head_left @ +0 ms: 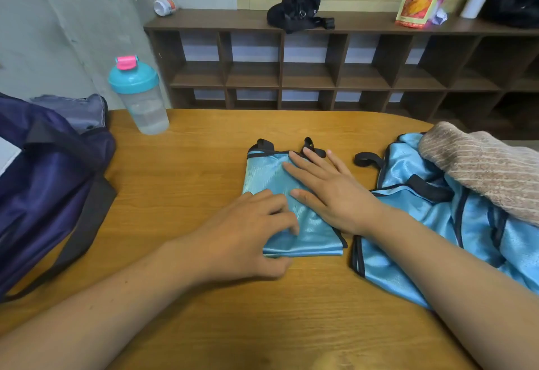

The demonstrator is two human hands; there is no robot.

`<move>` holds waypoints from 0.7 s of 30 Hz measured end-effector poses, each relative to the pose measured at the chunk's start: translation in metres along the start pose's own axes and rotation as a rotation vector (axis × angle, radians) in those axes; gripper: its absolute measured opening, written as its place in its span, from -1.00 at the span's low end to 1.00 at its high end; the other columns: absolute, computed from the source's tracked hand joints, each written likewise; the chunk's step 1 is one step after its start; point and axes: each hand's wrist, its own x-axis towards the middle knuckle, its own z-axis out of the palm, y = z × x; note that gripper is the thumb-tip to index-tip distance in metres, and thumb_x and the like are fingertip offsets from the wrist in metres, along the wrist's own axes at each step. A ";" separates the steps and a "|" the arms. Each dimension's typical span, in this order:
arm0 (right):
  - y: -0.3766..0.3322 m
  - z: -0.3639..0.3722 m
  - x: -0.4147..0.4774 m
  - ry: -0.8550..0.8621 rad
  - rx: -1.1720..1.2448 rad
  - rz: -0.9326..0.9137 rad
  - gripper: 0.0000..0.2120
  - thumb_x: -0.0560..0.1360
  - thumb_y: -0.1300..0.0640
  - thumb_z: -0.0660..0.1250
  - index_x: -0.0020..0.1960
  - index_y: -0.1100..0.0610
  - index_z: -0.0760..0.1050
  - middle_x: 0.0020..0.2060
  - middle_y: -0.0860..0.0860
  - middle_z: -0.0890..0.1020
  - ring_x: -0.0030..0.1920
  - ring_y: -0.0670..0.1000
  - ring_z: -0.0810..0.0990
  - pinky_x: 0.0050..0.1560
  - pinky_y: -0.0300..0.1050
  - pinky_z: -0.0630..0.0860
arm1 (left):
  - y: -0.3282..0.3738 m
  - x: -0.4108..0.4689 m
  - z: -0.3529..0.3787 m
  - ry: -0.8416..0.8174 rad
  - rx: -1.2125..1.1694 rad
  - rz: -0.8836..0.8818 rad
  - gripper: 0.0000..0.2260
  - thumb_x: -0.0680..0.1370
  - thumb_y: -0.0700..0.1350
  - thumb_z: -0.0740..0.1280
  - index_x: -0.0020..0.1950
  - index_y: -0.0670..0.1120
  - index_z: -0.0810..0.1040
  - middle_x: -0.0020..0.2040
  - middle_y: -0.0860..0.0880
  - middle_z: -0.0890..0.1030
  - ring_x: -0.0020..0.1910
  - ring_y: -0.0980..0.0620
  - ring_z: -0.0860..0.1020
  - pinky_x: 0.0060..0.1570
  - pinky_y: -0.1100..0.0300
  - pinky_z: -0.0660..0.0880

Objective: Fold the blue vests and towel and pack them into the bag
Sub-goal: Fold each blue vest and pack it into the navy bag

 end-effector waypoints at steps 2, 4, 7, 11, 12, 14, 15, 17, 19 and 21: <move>-0.001 -0.004 -0.002 0.068 -0.035 -0.023 -0.41 0.73 -0.29 -0.04 0.71 -0.13 0.12 0.70 -0.18 0.08 0.71 -0.06 -0.14 0.67 0.21 -0.19 | 0.004 0.000 0.000 0.010 0.050 0.010 -0.71 0.52 0.26 0.34 0.18 0.19 0.50 0.06 0.19 0.46 0.07 0.16 0.43 0.13 0.11 0.45; -0.005 -0.013 -0.005 0.131 -0.020 -0.055 -0.48 0.75 -0.24 0.04 0.67 -0.12 0.25 0.67 -0.19 0.21 0.71 -0.04 -0.04 0.67 0.21 -0.12 | 0.005 0.000 0.001 0.017 0.092 0.023 -0.76 0.52 0.21 0.31 0.11 0.15 0.49 0.01 0.16 0.47 0.02 0.12 0.45 0.07 0.09 0.47; -0.016 -0.031 -0.013 0.163 0.120 -0.105 -0.56 0.74 -0.23 0.16 0.54 -0.12 0.46 0.57 -0.24 0.39 0.66 -0.14 0.12 0.63 0.18 0.07 | 0.006 0.001 0.001 0.050 0.093 0.027 -0.85 0.54 0.14 0.31 0.01 0.10 0.49 -0.05 0.13 0.47 -0.05 0.08 0.46 -0.03 0.08 0.48; -0.034 -0.045 -0.024 0.196 -0.053 -0.211 -0.56 0.73 -0.22 0.16 0.53 -0.10 0.48 0.64 -0.14 0.29 0.70 -0.02 0.07 0.63 0.24 0.06 | 0.002 0.003 0.000 0.116 0.049 -0.006 -0.90 0.55 0.03 0.32 -0.03 0.04 0.48 -0.12 0.11 0.49 -0.09 0.03 0.49 -0.06 0.01 0.50; -0.037 -0.048 -0.025 0.231 -0.110 -0.221 -0.56 0.74 -0.18 0.17 0.55 -0.07 0.46 0.67 -0.10 0.23 0.70 0.03 0.05 0.63 0.26 0.05 | 0.002 0.003 -0.001 0.114 0.021 -0.026 -0.90 0.55 0.04 0.30 -0.02 0.04 0.46 -0.11 0.11 0.51 -0.09 0.03 0.50 -0.06 0.00 0.51; -0.040 -0.053 -0.025 0.305 -0.200 -0.228 -0.58 0.72 -0.07 0.25 0.55 -0.02 0.48 0.69 -0.02 0.20 0.70 0.10 0.09 0.63 0.28 0.07 | 0.002 0.003 -0.004 0.099 -0.039 -0.062 -0.90 0.56 0.06 0.26 0.01 0.07 0.44 -0.08 0.12 0.56 -0.08 0.05 0.53 -0.07 -0.03 0.52; -0.040 -0.053 -0.024 0.311 -0.222 -0.228 -0.59 0.69 -0.02 0.30 0.53 -0.01 0.50 0.68 0.00 0.24 0.69 0.12 0.14 0.62 0.26 0.11 | 0.002 0.003 -0.004 0.088 -0.050 -0.069 -0.90 0.57 0.07 0.25 0.02 0.08 0.43 -0.06 0.12 0.58 -0.06 0.05 0.54 -0.06 -0.03 0.52; -0.037 -0.050 -0.024 0.247 -0.203 -0.226 -0.61 0.64 0.04 0.36 0.46 -0.01 0.55 0.59 -0.01 0.40 0.61 0.10 0.31 0.54 0.16 0.25 | 0.001 0.003 -0.003 0.051 -0.056 -0.070 -0.91 0.59 0.07 0.25 0.02 0.10 0.41 -0.03 0.12 0.58 -0.02 0.07 0.53 -0.03 -0.02 0.52; -0.030 -0.043 -0.024 0.137 -0.182 -0.228 -0.65 0.62 0.07 0.33 0.39 -0.05 0.61 0.50 -0.07 0.51 0.56 0.05 0.38 0.46 0.09 0.34 | 0.000 0.003 -0.003 0.023 -0.060 -0.067 -0.91 0.61 0.07 0.27 0.01 0.11 0.39 -0.02 0.13 0.57 0.00 0.11 0.50 -0.02 0.01 0.51; -0.023 -0.036 -0.022 0.065 -0.178 -0.219 -0.63 0.63 0.04 0.23 0.39 -0.08 0.61 0.50 -0.10 0.52 0.57 0.02 0.36 0.49 0.04 0.31 | 0.000 0.003 -0.003 0.005 -0.065 -0.066 -0.91 0.62 0.07 0.27 -0.01 0.13 0.37 0.00 0.14 0.57 0.02 0.15 0.49 -0.02 0.04 0.51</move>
